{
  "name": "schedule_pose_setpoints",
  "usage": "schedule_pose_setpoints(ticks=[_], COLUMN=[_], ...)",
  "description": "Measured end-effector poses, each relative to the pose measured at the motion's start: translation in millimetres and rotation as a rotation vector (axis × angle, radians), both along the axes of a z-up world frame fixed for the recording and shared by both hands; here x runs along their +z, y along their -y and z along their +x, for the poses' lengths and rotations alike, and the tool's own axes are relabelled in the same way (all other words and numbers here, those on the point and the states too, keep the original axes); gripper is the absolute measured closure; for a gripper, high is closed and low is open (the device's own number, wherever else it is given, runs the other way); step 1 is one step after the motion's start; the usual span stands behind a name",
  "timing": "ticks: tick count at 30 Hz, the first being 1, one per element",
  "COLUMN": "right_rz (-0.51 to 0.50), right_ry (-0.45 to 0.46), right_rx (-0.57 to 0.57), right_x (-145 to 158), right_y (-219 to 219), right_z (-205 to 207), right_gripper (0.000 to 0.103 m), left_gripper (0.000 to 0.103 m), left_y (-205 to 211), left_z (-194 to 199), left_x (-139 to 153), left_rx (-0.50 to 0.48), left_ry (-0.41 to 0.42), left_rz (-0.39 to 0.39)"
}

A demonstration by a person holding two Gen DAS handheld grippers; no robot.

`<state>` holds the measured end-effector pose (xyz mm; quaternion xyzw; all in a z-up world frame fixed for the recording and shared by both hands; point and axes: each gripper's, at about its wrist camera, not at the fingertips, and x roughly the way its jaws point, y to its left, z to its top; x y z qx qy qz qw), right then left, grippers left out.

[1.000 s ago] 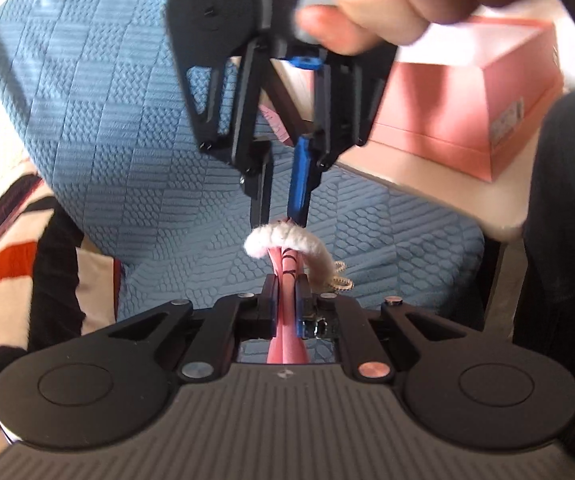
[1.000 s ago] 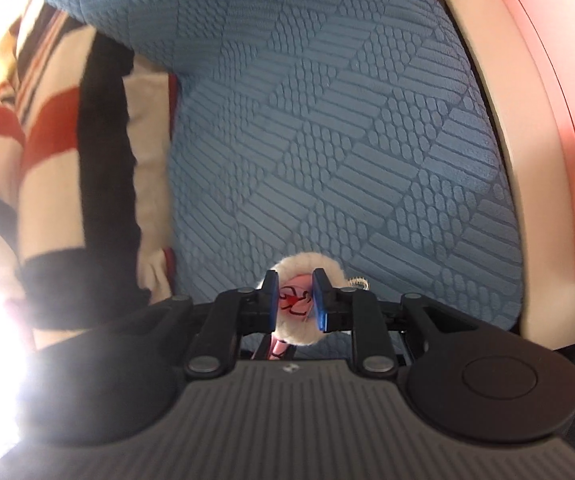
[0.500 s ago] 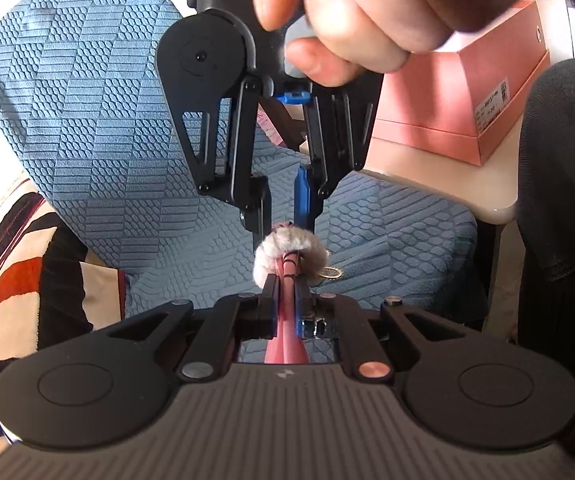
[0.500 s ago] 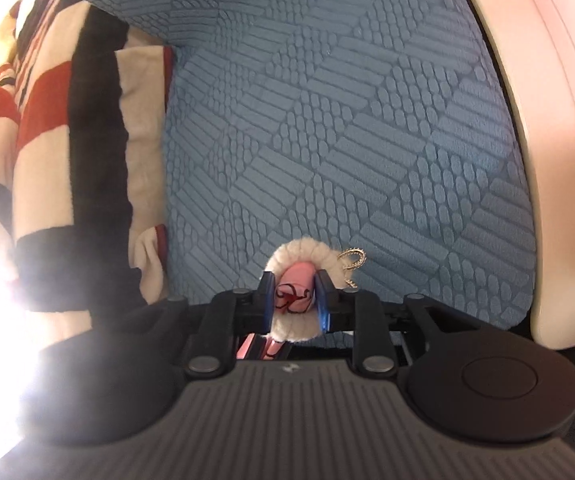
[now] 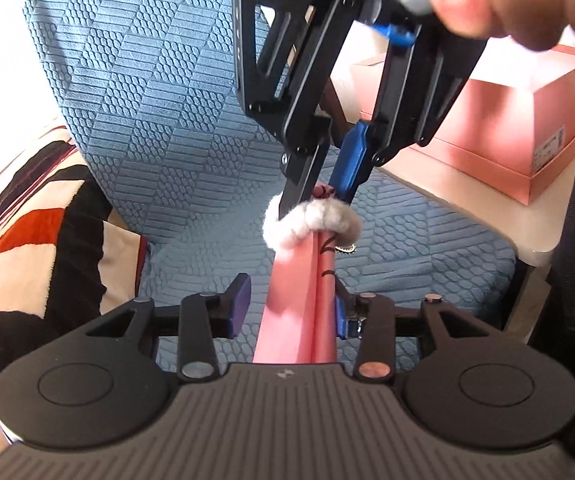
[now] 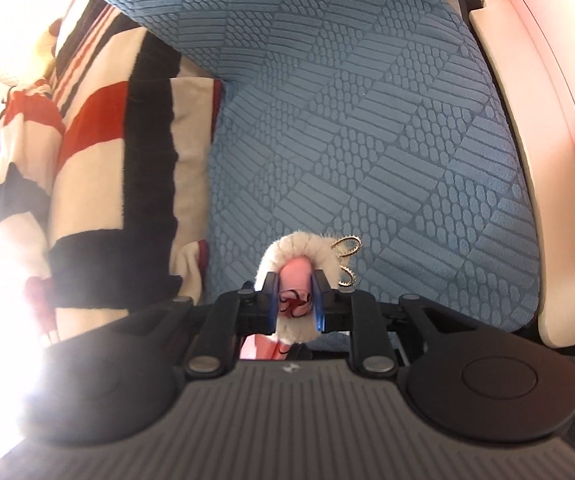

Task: Fold shopping bag
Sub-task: 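Slide the hair tie over the pink strip with the right tool while the left tool holds it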

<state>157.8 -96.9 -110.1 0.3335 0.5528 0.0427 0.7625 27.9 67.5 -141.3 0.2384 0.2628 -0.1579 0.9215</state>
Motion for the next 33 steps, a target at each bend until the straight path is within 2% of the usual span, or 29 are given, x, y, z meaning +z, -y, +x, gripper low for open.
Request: schedule_pose_setpoints(ticks=[1, 2, 6, 11, 17, 25, 29, 33], right_rz=[-0.005, -0.011, -0.006, -0.030, -0.025, 0.029, 0.031, 0.049], right_ry=[0.005, -0.001, -0.029, -0.036, -0.032, -0.100, -0.123, -0.117], right_rx=[0.006, 0.008, 0.006, 0.014, 0.004, -0.011, -0.009, 0.001], right_x=[2, 3, 5, 9, 8, -8, -17, -19], right_y=[-1, -1, 4, 12, 13, 19, 20, 16], right_z=[-1, -1, 1, 5, 7, 16, 18, 13], right_gripper=[0.083, 0.082, 0.080, 0.081, 0.082, 0.082, 0.083, 0.082], left_gripper=[0.081, 0.086, 0.092, 0.093, 0.094, 0.094, 0.094, 0.094], left_y=[0, 1, 9, 16, 18, 20, 23, 21], left_z=[-2, -5, -15, -24, -31, -31, -37, -31], left_x=[1, 1, -5, -8, -5, -5, -5, -6], left_rx=[-0.014, -0.024, -0.065, -0.105, -0.116, -0.138, -0.170, -0.153], left_ry=[0.003, 0.012, 0.054, 0.112, 0.139, 0.145, 0.181, 0.138], left_rz=[-0.005, 0.001, 0.063, 0.107, 0.106, 0.122, 0.131, 0.119])
